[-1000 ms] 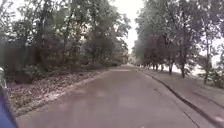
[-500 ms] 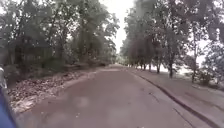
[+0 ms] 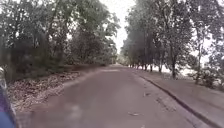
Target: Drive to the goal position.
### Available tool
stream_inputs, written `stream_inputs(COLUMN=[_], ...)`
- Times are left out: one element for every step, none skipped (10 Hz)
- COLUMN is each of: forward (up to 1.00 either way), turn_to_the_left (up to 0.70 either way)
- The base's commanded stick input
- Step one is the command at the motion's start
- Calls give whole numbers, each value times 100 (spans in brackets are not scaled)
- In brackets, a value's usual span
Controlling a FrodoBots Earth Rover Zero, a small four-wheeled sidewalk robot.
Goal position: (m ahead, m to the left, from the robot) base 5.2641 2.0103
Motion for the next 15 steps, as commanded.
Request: stream_inputs(forward=[70, 70, 70, 70, 70, 70, 70, 70, 70, 70, 70, 70, 70, 70, 70], turn_to_the_left=[-1, -1, -1, -1, -1, -1, -1, -1, -1, -1, -3, -4, -4, -5, -1])
